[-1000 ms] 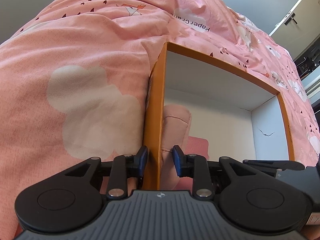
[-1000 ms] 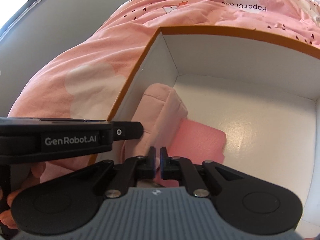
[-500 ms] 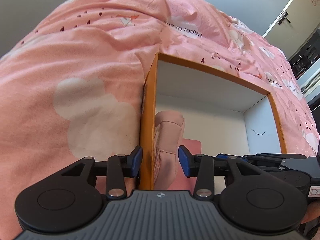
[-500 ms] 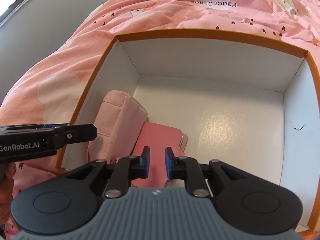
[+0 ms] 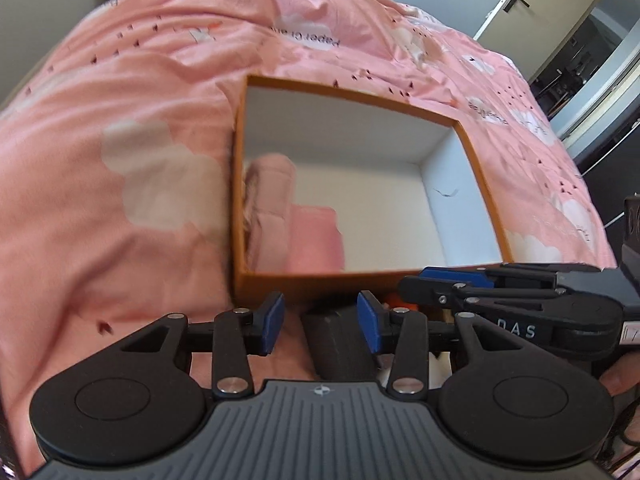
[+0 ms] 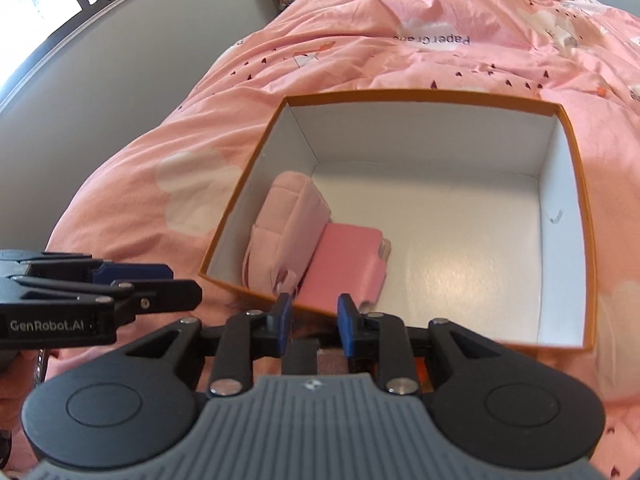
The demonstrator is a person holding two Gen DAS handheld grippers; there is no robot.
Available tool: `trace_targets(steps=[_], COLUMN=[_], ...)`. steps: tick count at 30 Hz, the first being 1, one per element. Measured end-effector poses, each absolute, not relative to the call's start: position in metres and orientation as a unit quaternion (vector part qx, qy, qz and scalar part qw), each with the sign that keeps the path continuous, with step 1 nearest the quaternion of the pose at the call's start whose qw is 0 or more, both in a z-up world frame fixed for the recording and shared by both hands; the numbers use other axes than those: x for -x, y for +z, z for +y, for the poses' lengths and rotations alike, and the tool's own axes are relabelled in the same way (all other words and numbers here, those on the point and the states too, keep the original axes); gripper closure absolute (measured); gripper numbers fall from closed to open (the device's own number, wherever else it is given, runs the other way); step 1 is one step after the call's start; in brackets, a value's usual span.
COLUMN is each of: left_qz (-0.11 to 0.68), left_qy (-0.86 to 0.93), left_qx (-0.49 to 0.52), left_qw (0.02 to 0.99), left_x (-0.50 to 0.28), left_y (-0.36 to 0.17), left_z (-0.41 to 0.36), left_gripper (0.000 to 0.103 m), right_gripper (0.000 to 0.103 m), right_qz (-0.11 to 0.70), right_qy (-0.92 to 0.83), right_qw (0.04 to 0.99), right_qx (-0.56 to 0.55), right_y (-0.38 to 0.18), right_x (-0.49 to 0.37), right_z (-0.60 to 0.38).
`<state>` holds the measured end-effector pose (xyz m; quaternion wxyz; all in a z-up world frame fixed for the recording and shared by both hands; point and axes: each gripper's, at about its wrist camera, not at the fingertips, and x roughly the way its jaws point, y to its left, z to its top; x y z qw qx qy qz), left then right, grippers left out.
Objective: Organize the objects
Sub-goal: 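Grasp the dark grey box with the left tool while the right tool grasps the mauve box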
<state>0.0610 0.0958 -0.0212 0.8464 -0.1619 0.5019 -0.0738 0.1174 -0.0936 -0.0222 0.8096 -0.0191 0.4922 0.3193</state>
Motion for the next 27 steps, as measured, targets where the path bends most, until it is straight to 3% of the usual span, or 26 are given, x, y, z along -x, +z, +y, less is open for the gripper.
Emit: trace_targets(steps=[8, 14, 19, 22, 27], left_qz=[0.527, 0.538, 0.543, 0.546, 0.551], left_qy=[-0.049, -0.034, -0.024, -0.021, -0.024], left_qx=[0.219, 0.229, 0.227, 0.232, 0.245], left_qw=[0.820, 0.811, 0.808, 0.805, 0.797], left_x=[-0.071, -0.081, -0.089, -0.092, -0.094], left_y=[-0.068, -0.089, -0.097, -0.101, -0.106], left_z=[0.088, 0.078, 0.072, 0.072, 0.075], left_gripper=[0.053, 0.042, 0.039, 0.039, 0.039], right_gripper=[0.075, 0.072, 0.069, 0.077, 0.077], right_qz=[0.523, 0.529, 0.532, 0.541, 0.544], right_qy=[0.292, 0.298, 0.299, 0.297, 0.297], right_qw=[0.800, 0.792, 0.789, 0.783, 0.781], right_qx=[0.036, 0.057, 0.073, 0.074, 0.077], right_y=[-0.059, -0.072, -0.078, -0.084, -0.085], right_x=[-0.101, -0.102, -0.106, -0.109, -0.108], right_z=[-0.100, -0.092, -0.087, -0.086, -0.088])
